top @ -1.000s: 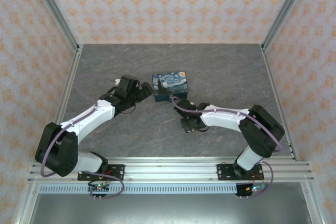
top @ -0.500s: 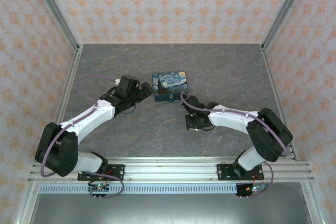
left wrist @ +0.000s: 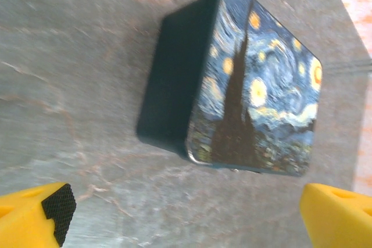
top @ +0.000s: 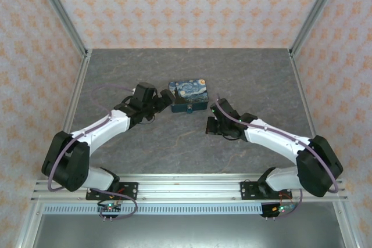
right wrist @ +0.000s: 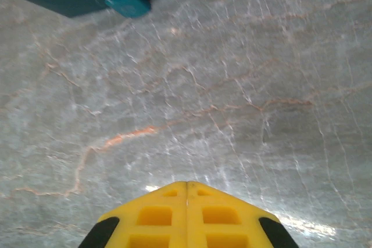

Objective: Unlock a padlock with a key

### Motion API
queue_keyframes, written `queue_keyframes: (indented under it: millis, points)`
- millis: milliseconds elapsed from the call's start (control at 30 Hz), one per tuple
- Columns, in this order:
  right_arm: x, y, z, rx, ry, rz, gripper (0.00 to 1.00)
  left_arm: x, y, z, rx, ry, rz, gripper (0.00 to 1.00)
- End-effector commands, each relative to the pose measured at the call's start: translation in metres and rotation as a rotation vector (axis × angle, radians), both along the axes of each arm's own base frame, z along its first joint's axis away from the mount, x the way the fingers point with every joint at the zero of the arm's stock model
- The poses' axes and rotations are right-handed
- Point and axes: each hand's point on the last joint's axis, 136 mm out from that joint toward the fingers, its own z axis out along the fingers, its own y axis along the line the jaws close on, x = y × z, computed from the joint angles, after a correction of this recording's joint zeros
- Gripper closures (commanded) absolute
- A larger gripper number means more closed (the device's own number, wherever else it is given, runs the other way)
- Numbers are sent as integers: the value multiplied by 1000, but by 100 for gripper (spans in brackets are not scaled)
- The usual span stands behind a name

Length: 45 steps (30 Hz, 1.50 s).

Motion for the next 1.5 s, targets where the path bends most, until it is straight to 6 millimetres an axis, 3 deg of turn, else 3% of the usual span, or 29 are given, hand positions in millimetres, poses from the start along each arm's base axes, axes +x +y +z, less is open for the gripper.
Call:
queue_keyframes:
  millis: [0,233,433,667,833,1000,1100,1467]
  points:
    - [21,15,44,130,-94,-49,100,4,-31,8,-173,2,-12,0]
    - [35,25,77,233,-155,-73,100,7,-59,20,-244,7,-28,0]
    - [32,26,76,252,-137,-73,100,5,-63,20,-239,14,-32,0]
    - [0,5,41,168,-32,-57,100,-5,-55,6,-194,40,-31,0]
    - [-21,-9,0,93,64,-49,100,-8,-53,0,-182,53,-33,0]
    - [-28,-9,-55,23,148,-45,100,-8,-53,-3,-178,57,-33,0]
    - [-31,-8,-77,-21,189,-30,100,-8,-52,-1,-173,55,-34,0]
    - [-30,-10,-77,-47,168,-25,100,-6,-53,1,-172,51,-32,0]
